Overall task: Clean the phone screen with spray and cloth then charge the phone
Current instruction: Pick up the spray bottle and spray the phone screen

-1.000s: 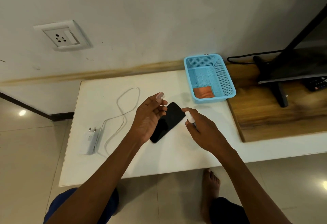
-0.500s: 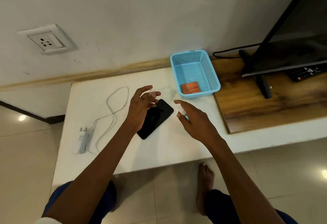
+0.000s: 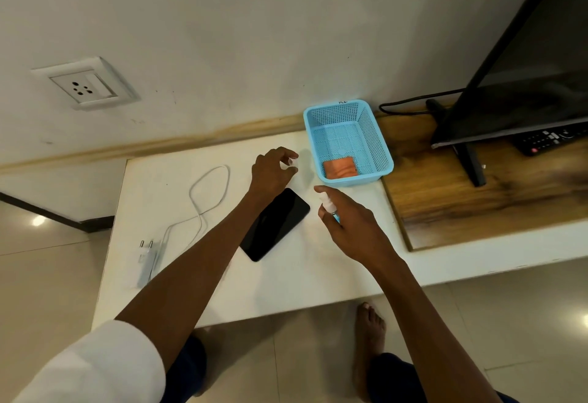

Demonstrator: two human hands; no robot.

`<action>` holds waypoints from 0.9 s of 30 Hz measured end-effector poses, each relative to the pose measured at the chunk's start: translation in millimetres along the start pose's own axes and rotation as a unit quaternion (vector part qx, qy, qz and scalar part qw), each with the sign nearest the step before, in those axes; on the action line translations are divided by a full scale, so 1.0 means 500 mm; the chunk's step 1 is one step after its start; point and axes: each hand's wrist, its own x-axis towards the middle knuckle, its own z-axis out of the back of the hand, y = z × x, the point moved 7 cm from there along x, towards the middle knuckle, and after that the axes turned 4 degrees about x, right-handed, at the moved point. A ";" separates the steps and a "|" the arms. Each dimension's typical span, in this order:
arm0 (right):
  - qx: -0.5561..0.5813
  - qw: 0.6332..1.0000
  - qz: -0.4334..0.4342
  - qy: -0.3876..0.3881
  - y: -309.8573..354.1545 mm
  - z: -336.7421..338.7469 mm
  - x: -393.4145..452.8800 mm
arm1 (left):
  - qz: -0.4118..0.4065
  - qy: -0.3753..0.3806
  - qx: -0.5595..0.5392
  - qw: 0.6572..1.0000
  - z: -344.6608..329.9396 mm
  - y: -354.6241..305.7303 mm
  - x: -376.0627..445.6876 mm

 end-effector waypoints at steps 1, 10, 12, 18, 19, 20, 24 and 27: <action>-0.001 1.000 0.000 0.000 -0.001 0.000 0.000 | 0.001 -0.004 0.021 1.000 -0.001 0.004 0.005; 0.017 1.000 -0.004 -0.005 -0.017 -0.004 0.006 | 0.007 0.038 0.084 0.996 -0.032 0.021 0.016; 0.030 0.999 -0.008 -0.008 -0.023 -0.006 0.008 | 0.018 0.051 0.062 0.997 -0.029 0.022 0.008; 0.048 0.998 -0.013 -0.027 -0.046 -0.003 0.015 | 0.035 -0.022 -0.088 0.995 0.063 0.027 -0.089; 0.046 0.998 -0.014 -0.027 -0.050 -0.005 0.018 | 0.040 -0.030 -0.107 0.993 0.080 0.029 -0.116; 0.049 0.998 -0.016 -0.026 -0.051 -0.008 0.020 | 0.048 -0.035 -0.119 0.991 0.096 0.033 -0.143; 0.096 0.993 0.004 -0.067 -0.032 -0.005 0.024 | 0.091 -0.065 -0.156 0.981 0.148 0.061 -0.235; 0.217 0.972 -0.004 -0.095 -0.012 -0.010 0.031 | 0.107 -0.094 -0.175 0.974 0.174 0.070 -0.276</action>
